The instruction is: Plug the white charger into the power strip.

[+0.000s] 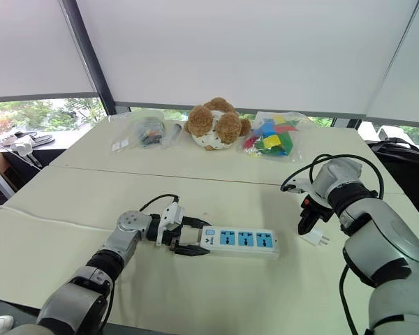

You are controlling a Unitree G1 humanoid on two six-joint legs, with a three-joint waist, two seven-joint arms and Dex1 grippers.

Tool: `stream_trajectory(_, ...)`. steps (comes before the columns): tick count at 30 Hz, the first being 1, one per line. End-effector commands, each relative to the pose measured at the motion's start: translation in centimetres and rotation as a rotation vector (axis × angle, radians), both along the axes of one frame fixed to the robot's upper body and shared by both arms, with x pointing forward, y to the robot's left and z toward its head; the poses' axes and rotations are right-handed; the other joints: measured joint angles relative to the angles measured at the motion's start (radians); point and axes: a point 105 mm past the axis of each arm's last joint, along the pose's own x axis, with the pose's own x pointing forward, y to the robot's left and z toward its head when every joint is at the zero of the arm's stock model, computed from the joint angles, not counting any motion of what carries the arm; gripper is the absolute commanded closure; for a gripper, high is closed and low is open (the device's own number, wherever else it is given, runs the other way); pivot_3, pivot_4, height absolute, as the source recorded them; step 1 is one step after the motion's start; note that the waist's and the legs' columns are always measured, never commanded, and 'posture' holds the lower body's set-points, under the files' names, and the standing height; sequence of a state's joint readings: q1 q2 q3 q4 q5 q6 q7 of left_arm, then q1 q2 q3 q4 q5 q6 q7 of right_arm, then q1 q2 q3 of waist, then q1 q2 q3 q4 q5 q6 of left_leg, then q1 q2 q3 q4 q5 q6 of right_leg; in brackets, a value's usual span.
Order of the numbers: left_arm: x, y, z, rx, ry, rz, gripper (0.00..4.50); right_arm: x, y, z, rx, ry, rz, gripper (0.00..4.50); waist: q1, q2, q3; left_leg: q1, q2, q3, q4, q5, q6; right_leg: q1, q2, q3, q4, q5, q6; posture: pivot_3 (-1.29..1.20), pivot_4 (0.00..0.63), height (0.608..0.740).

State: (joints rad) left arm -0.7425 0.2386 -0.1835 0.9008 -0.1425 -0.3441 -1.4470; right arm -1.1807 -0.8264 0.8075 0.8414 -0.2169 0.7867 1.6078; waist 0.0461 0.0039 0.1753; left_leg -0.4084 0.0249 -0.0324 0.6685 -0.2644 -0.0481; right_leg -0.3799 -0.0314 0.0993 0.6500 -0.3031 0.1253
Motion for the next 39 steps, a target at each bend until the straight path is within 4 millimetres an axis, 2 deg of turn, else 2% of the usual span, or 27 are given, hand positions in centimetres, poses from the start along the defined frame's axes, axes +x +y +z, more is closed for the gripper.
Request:
stream_trajectory(1, -1.1, -1.1, -3.1, 0.099, 0.066, -0.013, 1.55, -0.4, -0.6, 0.2, -0.042, -0.037, 0.095, 3.79, 0.001, 0.0, 0.0, 0.0, 0.0, -0.001, 0.0, 0.0, 0.0, 0.0, 0.0, 0.0, 0.0, 0.0, 0.0, 0.0, 0.15, 0.739)
stream_trajectory(2, -1.1, -1.2, -3.1, 0.098, 0.066, -0.014, 1.55, -0.5, -0.8, 0.2, -0.061, -0.048, 0.116, 3.79, 0.001, 0.0, 0.0, 0.0, -0.001, -0.001, 0.0, 0.0, 0.0, 0.001, 0.0, 0.0, -0.001, 0.0, 0.0, 0.0, 0.15, 0.739)
stream_trajectory(4, -1.2, -1.2, -3.2, 0.097, 0.065, -0.015, 1.55, -1.0, -0.4, 0.0, -0.047, -0.05, 0.12, 2.64, 0.001, 0.0, 0.0, 0.0, -0.001, -0.001, 0.0, 0.0, 0.0, 0.002, 0.0, 0.0, -0.002, 0.0, 0.0, 0.0, 0.15, 0.739)
stream_trajectory(5, -1.2, -1.2, -3.1, 0.096, 0.065, -0.015, 1.55, -1.2, -0.3, 0.0, -0.045, -0.048, 0.128, 2.34, 0.001, 0.0, 0.0, 0.0, -0.001, -0.001, 0.0, 0.0, 0.0, 0.002, 0.0, 0.0, -0.002, 0.0, 0.0, 0.0, 0.15, 0.739)
stream_trajectory(9, -1.2, -1.4, -3.1, 0.094, 0.065, -0.019, 1.55, -1.7, 0.2, -0.1, -0.037, -0.057, 0.126, 0.29, -0.002, 0.0, 0.0, 0.001, -0.001, -0.002, 0.0, 0.0, 0.0, 0.006, 0.0, 0.001, -0.003, 0.0, 0.0, 0.0, 0.15, 0.739)
stream_trajectory(13, -1.1, -1.5, -3.0, 0.093, 0.062, -0.019, 1.55, -1.7, 0.5, 0.3, -0.026, -0.072, 0.111, 0.29, -0.003, 0.0, 0.0, 0.002, -0.001, -0.002, 0.001, 0.0, 0.0, 0.005, 0.0, 0.001, -0.003, -0.001, -0.001, 0.0, 0.15, 0.739)
stream_trajectory(23, -1.3, -1.8, -3.1, 0.09, 0.067, -0.023, 1.55, -1.9, -1.4, 0.5, -0.079, -0.05, 0.085, 0.29, -0.004, 0.0, 0.0, 0.001, -0.006, -0.002, 0.001, 0.0, 0.0, 0.005, -0.005, 0.001, -0.004, -0.001, -0.001, 0.0, 0.15, 0.739)
stream_trajectory(25, -1.3, -1.9, -3.2, 0.09, 0.069, -0.024, 1.55, -1.7, -1.5, 0.5, -0.082, -0.052, 0.079, 0.79, -0.004, 0.0, 0.0, 0.001, -0.008, -0.002, 0.001, 0.0, 0.0, 0.005, -0.007, 0.001, -0.004, -0.001, -0.001, 0.0, 0.15, 0.739)
stream_trajectory(27, -1.3, -1.9, -3.2, 0.089, 0.07, -0.023, 1.55, -1.5, -1.5, 0.6, -0.086, -0.052, 0.08, 1.57, -0.004, 0.0, 0.0, 0.001, -0.012, -0.001, -0.001, 0.002, 0.003, 0.004, -0.013, -0.001, -0.004, -0.001, 0.0, 0.0, 0.15, 0.739)
stream_trajectory(31, -1.3, -2.0, -3.2, 0.087, 0.073, -0.019, 1.55, -1.2, -1.4, 0.4, -0.092, -0.047, 0.095, 3.61, -0.005, 0.0, 0.0, 0.001, -0.016, 0.0, -0.001, 0.002, 0.004, 0.005, -0.017, -0.001, -0.005, -0.001, 0.0, 0.0, 0.15, 0.739)
stream_trajectory(32, -1.4, -1.9, -3.3, 0.087, 0.073, -0.018, 1.55, -1.1, -1.4, 0.4, -0.095, -0.047, 0.1, 3.79, -0.005, 0.0, 0.0, 0.001, -0.016, -0.001, -0.001, 0.002, 0.005, 0.005, -0.017, -0.001, -0.005, -0.001, 0.0, 0.0, 0.15, 0.739)
stream_trajectory(37, -1.3, -1.5, -3.4, 0.093, 0.075, -0.012, 1.55, -1.0, -0.6, 1.1, -0.047, -0.097, 0.14, 3.78, -0.005, 0.0, 0.0, 0.001, -0.016, -0.001, -0.001, 0.003, 0.005, 0.005, -0.017, -0.001, -0.005, -0.001, 0.001, 0.0, 0.15, 0.739)
stream_trajectory(39, -1.2, -1.3, -3.2, 0.1, 0.078, -0.017, 1.55, -0.3, 0.5, 2.7, 0.084, -0.252, 0.196, 3.78, -0.005, -0.001, 0.0, 0.001, -0.016, -0.001, -0.001, 0.003, 0.005, 0.006, -0.017, -0.001, -0.005, -0.001, 0.001, 0.0, 0.15, 0.739)
